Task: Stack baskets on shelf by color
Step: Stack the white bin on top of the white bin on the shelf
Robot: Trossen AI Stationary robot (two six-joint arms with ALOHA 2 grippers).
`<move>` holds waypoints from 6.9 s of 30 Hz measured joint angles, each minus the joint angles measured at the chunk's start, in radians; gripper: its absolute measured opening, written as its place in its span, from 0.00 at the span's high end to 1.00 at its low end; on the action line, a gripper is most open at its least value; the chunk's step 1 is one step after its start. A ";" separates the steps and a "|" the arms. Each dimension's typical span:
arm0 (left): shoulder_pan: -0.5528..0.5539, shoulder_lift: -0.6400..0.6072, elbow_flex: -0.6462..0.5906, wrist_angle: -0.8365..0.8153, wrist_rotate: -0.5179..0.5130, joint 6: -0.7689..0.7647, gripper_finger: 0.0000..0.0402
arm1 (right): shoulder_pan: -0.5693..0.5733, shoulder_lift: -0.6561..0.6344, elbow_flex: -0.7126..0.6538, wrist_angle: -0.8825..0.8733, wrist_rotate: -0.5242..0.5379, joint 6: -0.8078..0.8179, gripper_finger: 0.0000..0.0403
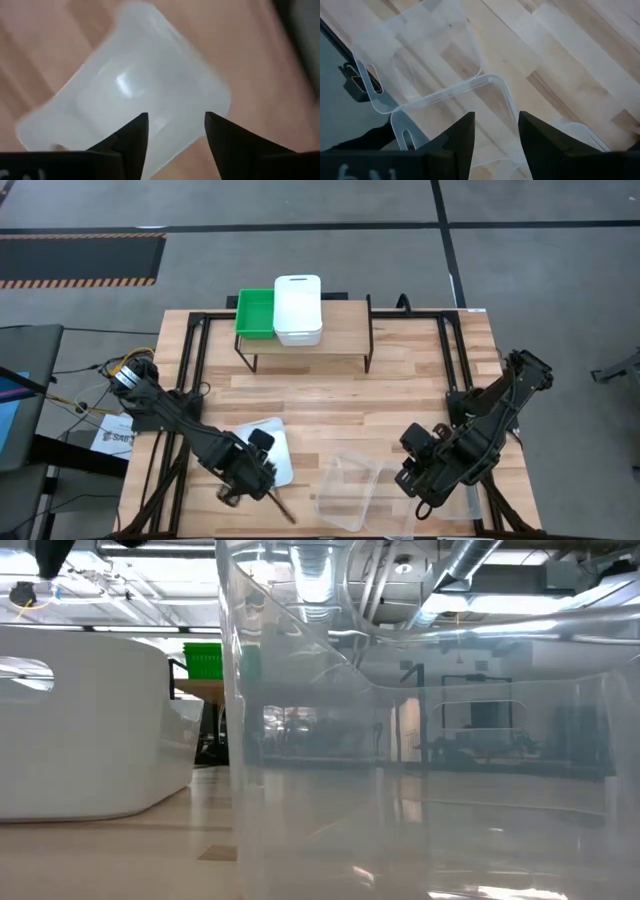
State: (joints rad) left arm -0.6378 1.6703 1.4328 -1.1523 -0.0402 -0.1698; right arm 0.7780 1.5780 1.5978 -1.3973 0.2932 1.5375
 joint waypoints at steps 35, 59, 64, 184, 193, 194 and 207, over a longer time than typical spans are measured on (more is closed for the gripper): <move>-0.071 0.108 -0.001 0.230 -0.214 -0.503 0.55 | 0.001 -0.001 0.001 0.121 -0.001 -0.018 0.57; -0.050 0.231 -0.031 0.293 -0.189 -0.554 0.55 | -0.021 0.000 0.002 0.189 -0.046 -0.054 0.57; -0.044 0.231 -0.031 0.289 -0.183 -0.530 0.60 | -0.020 0.000 0.003 0.216 -0.062 -0.101 0.57; 0.934 0.082 0.575 -0.128 -0.281 0.596 1.00 | -0.856 -0.508 0.121 -0.029 0.203 -1.156 0.57; 0.934 0.082 0.575 -0.164 -0.279 0.606 1.00 | -0.919 -0.485 0.121 -0.020 0.192 -1.199 0.57; 0.934 0.082 0.575 -0.165 -0.279 0.612 1.00 | -0.929 -0.483 0.121 -0.020 0.172 -1.199 0.57; 0.935 0.082 0.647 -0.209 -0.329 0.705 1.00 | -1.003 -0.476 0.121 -0.014 0.123 -1.227 0.57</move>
State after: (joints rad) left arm 0.2974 1.7527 2.0797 -1.3615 -0.3695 0.5350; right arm -0.2249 1.1021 1.7184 -1.4109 0.4160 0.3110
